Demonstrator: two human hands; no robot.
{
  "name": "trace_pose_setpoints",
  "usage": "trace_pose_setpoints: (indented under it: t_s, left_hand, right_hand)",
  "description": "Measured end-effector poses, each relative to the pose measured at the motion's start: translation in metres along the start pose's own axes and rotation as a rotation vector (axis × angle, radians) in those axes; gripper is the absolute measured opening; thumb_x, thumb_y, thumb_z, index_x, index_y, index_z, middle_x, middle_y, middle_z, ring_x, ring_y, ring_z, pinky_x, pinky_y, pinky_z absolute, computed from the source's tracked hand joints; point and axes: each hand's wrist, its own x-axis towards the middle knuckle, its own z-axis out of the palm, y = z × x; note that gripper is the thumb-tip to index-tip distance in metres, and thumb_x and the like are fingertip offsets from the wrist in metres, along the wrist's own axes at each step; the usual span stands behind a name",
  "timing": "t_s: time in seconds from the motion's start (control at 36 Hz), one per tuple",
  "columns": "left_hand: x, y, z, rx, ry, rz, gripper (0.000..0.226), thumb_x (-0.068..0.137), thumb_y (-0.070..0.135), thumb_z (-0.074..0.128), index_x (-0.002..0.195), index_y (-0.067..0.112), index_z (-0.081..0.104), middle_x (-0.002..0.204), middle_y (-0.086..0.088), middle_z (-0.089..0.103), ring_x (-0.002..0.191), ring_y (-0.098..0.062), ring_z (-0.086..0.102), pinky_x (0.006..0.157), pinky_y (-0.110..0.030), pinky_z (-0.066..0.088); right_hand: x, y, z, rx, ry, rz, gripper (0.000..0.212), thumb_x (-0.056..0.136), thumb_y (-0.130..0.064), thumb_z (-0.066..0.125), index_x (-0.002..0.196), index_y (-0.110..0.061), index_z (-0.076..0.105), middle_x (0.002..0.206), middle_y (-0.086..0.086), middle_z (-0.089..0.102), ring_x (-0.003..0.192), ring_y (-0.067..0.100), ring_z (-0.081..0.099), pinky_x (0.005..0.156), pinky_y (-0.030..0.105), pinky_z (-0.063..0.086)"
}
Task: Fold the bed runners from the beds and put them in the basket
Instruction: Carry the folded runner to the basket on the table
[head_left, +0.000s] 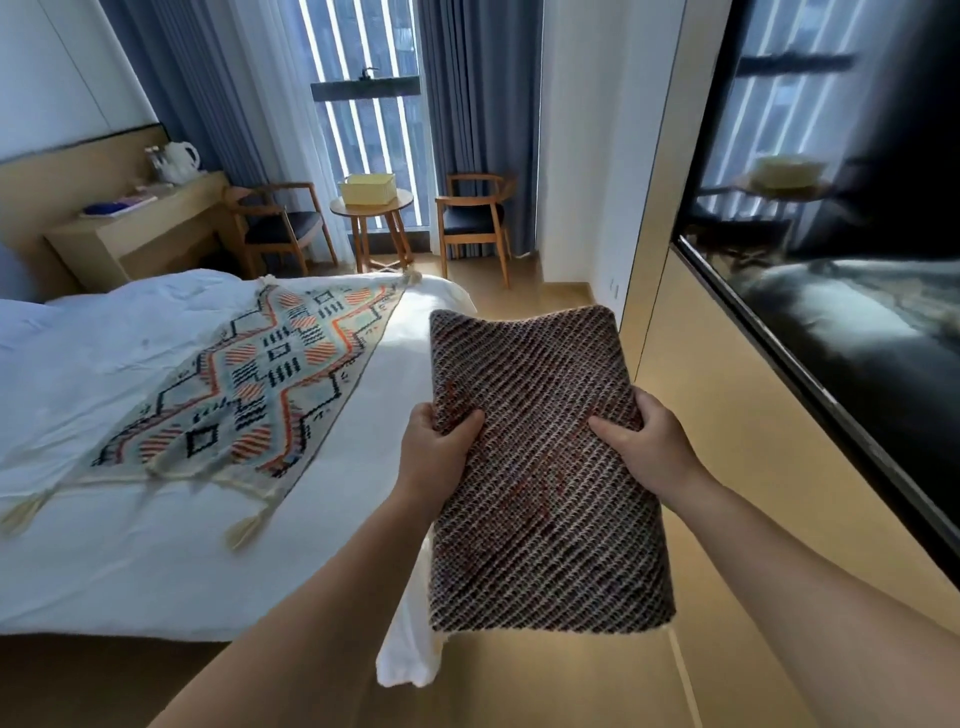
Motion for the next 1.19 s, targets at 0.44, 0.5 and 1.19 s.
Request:
trace_pose_setpoints:
  t_s: [0.44,0.5,1.19]
  left_hand:
    - [0.228,0.001,0.071,0.038,0.05,0.007,0.041,0.073,0.037,0.077,0.102,0.018,0.055,0.1,-0.005,0.069,0.09,-0.021,0.069,0.085,-0.047,0.055]
    - [0.262,0.001,0.089,0.043,0.075,0.006,0.047,0.068,0.042,0.076,0.103,0.018,0.056,0.101,-0.005,0.069,0.091,-0.02,0.069,0.085,-0.047,0.055]
    - [0.606,0.007,0.189,-0.006,0.235,-0.047,0.041,0.077,0.033,0.076,0.108,0.015,0.056,0.103,-0.003,0.069,0.093,-0.02,0.068,0.087,-0.044,0.055]
  right_hand:
    - [0.246,0.036,0.009,-0.002,-0.019,-0.018,0.041,0.085,-0.029,0.07,0.122,-0.023,0.055,0.109,-0.006,0.064,0.097,0.015,0.062,0.087,0.032,0.051]
    - [0.287,0.042,0.006,0.003,-0.038,-0.028,0.042,0.085,-0.03,0.07,0.123,-0.023,0.054,0.109,-0.006,0.063,0.098,0.016,0.062,0.088,0.033,0.05]
    - [0.685,0.066,0.019,-0.034,-0.242,-0.052,0.047,0.08,-0.039,0.071,0.123,-0.028,0.057,0.111,-0.01,0.066,0.1,0.011,0.065,0.087,0.037,0.054]
